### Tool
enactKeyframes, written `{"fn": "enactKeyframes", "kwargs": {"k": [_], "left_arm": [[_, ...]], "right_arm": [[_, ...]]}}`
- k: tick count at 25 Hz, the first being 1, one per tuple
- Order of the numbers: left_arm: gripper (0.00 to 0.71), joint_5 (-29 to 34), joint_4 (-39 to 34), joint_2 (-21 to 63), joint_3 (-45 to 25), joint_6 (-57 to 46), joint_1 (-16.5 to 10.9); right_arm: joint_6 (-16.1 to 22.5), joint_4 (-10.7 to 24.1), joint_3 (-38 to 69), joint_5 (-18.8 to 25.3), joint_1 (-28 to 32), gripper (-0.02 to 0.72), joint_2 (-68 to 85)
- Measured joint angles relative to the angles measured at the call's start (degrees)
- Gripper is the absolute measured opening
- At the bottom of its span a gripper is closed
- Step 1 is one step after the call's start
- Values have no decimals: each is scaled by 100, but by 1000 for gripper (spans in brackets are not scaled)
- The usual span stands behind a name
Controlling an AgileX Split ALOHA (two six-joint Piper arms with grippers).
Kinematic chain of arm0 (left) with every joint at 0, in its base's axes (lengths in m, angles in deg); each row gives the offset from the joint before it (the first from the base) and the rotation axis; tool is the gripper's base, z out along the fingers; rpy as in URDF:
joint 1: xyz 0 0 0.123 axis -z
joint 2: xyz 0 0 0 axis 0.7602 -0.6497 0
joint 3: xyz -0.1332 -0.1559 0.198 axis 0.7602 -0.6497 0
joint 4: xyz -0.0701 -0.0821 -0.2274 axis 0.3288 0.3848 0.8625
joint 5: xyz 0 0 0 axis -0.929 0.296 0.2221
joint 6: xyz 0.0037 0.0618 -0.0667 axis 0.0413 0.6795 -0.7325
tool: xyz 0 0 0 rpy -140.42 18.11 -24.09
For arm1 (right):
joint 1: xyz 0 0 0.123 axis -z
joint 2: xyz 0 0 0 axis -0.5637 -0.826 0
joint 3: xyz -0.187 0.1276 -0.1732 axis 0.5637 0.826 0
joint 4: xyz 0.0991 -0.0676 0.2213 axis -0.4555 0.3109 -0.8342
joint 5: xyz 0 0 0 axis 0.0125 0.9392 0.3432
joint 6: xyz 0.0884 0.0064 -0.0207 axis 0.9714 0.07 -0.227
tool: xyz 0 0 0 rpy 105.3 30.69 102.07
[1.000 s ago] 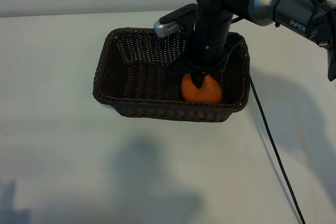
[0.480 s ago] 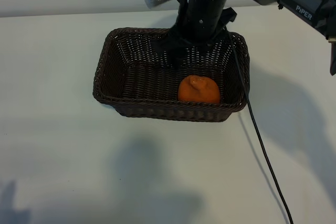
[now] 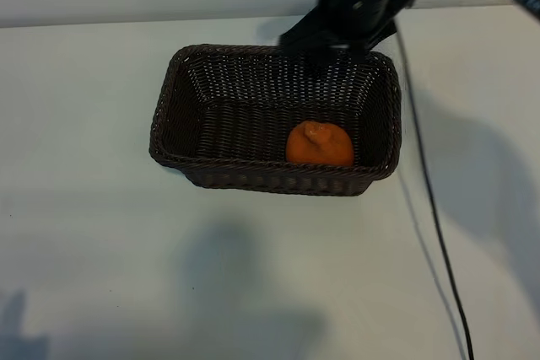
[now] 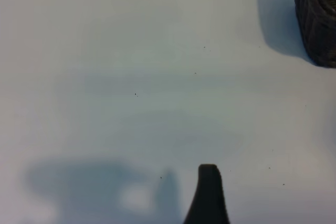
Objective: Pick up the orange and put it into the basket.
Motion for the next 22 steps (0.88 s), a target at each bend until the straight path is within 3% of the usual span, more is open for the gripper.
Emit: {"fn": "enactKeyframes", "kwargs": {"k": [16, 22], "left_arm": [[590, 0, 0, 0, 0, 0, 0], [590, 0, 0, 0, 0, 0, 0]], "right_arm": [[-346, 106, 0, -1, 2788, 578, 328], [-381, -142, 0, 3, 3383, 577, 328]]}}
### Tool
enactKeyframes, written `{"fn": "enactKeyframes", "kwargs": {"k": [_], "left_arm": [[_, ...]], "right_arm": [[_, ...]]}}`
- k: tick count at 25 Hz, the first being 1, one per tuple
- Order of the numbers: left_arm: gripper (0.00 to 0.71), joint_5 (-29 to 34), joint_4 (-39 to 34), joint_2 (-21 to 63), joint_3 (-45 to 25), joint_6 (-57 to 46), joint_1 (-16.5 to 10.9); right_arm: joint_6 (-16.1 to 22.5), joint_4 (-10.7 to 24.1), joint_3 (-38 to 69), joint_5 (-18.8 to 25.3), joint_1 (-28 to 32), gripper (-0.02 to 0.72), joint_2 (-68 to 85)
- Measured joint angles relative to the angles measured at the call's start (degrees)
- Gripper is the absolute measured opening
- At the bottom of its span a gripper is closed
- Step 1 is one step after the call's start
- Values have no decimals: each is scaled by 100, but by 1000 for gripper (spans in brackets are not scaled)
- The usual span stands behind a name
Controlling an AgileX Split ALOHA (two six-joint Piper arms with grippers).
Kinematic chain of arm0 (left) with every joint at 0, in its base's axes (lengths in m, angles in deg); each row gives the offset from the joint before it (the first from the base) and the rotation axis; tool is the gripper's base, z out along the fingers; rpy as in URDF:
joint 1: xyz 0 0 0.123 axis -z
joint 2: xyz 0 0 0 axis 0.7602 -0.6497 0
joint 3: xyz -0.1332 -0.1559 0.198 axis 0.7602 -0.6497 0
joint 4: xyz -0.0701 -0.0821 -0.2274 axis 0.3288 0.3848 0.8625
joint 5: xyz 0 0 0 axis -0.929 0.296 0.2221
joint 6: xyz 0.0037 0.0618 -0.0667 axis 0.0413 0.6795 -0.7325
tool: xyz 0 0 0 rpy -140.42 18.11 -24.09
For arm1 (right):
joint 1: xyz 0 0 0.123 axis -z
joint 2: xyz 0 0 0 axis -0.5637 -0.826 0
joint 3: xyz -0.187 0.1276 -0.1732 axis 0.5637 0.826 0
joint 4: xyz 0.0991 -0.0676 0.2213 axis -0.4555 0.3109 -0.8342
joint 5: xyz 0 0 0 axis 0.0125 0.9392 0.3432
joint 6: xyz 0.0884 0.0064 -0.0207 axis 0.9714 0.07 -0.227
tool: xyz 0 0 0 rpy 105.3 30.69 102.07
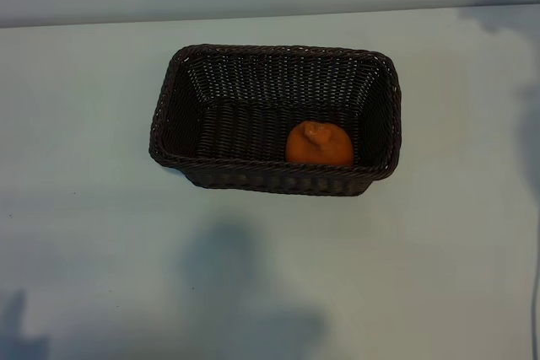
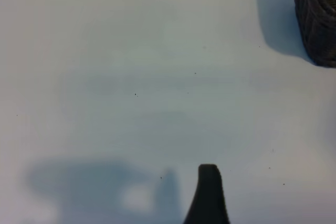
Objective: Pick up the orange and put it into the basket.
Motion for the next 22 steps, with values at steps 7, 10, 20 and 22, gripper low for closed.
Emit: {"fn": "enactKeyframes", "kwargs": {"k": [7, 10, 20, 22], "left_arm": [[590, 0, 0, 0, 0, 0, 0], [590, 0, 0, 0, 0, 0, 0], [590, 0, 0, 0, 0, 0, 0], [589, 0, 0, 0, 0, 0, 0]], "right_arm": [[-2, -170, 0, 0, 233, 577, 190], [-2, -201, 36, 0, 233, 577, 513], [-28, -485, 868, 48, 234, 576, 2500], [-46, -615, 1084, 48, 234, 576, 2992]]}}
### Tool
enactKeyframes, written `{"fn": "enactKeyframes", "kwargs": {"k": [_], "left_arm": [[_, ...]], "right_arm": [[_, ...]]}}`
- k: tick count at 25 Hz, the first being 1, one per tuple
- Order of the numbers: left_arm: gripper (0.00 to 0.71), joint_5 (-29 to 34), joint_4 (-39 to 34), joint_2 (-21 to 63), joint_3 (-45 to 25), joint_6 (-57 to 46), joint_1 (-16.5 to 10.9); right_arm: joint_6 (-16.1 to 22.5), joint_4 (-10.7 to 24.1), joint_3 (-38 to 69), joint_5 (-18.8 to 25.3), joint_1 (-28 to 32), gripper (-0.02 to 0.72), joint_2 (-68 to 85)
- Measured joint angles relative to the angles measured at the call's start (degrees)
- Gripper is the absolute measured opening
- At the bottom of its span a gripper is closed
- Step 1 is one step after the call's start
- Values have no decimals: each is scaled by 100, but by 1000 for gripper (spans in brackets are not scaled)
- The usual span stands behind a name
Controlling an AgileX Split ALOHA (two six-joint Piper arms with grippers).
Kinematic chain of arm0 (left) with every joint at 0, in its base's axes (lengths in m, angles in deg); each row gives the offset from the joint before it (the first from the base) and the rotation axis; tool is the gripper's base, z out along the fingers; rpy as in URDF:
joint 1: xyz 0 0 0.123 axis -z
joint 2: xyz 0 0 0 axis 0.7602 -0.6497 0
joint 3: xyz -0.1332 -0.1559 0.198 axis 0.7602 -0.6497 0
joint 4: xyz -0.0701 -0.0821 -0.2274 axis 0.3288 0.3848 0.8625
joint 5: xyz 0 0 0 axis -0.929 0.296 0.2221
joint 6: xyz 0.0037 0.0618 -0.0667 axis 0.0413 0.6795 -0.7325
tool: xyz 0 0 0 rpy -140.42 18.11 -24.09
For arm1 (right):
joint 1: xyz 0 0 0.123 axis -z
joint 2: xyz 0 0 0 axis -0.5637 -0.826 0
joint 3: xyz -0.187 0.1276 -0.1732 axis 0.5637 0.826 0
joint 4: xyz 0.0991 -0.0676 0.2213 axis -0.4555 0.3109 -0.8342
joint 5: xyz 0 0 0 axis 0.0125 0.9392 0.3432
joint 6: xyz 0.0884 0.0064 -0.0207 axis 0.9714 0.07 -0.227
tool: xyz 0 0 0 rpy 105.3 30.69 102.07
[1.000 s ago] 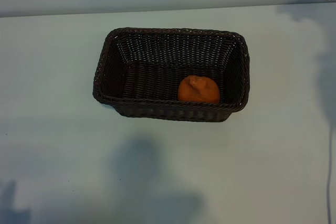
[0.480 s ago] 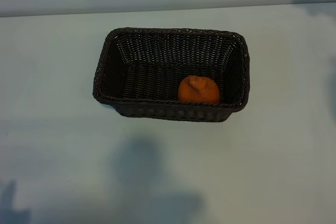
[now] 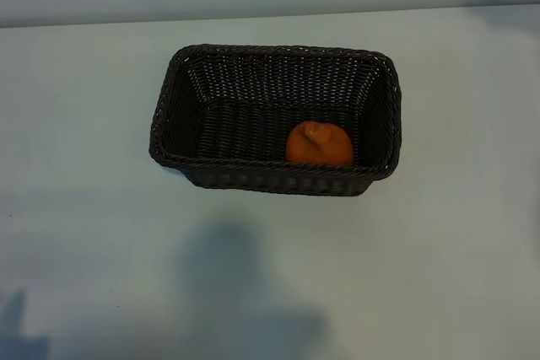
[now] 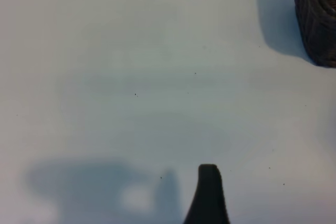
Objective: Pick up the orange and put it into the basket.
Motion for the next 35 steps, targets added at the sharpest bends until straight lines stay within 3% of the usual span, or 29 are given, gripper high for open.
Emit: {"fn": "enactKeyframes", "kwargs": {"k": [16, 27, 35], "left_arm": [[589, 0, 0, 0, 0, 0, 0], [589, 0, 0, 0, 0, 0, 0], [589, 0, 0, 0, 0, 0, 0]], "right_arm": [[-105, -48, 1374, -3, 0, 571, 3842], [-111, 693, 3665, -279, -521, 571, 6029], [-98, 833, 4673, -453, -682, 571, 7243]]}}
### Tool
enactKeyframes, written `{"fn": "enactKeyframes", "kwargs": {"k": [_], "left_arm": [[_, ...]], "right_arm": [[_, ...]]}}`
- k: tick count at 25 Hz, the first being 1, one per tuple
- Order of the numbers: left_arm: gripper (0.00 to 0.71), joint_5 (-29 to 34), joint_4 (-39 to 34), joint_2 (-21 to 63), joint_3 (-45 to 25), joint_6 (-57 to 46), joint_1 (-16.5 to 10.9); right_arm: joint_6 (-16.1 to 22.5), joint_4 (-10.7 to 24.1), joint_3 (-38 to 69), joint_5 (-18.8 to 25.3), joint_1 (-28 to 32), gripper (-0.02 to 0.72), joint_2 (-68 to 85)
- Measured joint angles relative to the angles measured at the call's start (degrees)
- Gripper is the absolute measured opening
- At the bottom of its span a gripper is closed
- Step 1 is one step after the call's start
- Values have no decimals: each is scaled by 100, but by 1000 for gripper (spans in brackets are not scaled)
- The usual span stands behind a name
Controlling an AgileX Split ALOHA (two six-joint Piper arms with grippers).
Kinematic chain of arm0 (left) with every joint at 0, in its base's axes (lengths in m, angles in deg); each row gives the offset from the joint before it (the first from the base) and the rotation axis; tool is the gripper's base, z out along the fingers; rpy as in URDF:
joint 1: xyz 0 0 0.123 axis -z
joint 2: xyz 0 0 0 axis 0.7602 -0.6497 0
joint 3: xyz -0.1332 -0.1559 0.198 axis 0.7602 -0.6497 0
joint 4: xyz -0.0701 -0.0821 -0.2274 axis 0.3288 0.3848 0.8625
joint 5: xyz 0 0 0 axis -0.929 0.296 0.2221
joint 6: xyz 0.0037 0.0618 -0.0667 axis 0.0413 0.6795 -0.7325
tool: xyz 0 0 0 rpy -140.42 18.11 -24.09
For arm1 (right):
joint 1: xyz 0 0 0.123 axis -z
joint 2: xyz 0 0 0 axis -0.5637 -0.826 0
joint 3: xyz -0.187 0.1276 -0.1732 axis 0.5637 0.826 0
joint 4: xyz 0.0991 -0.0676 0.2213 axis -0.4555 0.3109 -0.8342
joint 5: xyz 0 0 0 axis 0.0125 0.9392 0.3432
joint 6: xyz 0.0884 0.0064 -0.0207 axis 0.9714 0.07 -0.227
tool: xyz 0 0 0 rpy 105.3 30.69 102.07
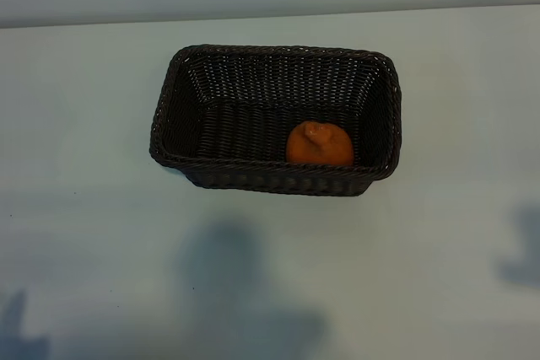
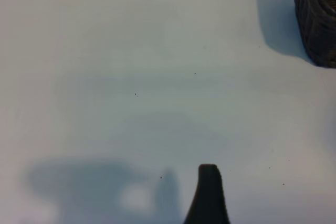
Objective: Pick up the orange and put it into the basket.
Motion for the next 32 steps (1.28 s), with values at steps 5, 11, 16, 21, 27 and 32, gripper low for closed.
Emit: {"fn": "enactKeyframes", "kwargs": {"k": [5, 11, 16, 21, 27, 32], "left_arm": [[589, 0, 0, 0, 0, 0, 0], [589, 0, 0, 0, 0, 0, 0], [589, 0, 0, 0, 0, 0, 0], [589, 0, 0, 0, 0, 0, 0], [589, 0, 0, 0, 0, 0, 0], [589, 0, 0, 0, 0, 0, 0]], "right_arm": [[0, 10, 435, -138, -171, 571, 607], [0, 10, 886, -164, -285, 571, 1334], [0, 60, 1435, -137, -298, 570, 1727], [0, 113, 2015, 83, -350, 570, 1722], [0, 113, 2562, 123, -350, 570, 1717], [186, 120, 2587, 75, -350, 570, 1717]]}}
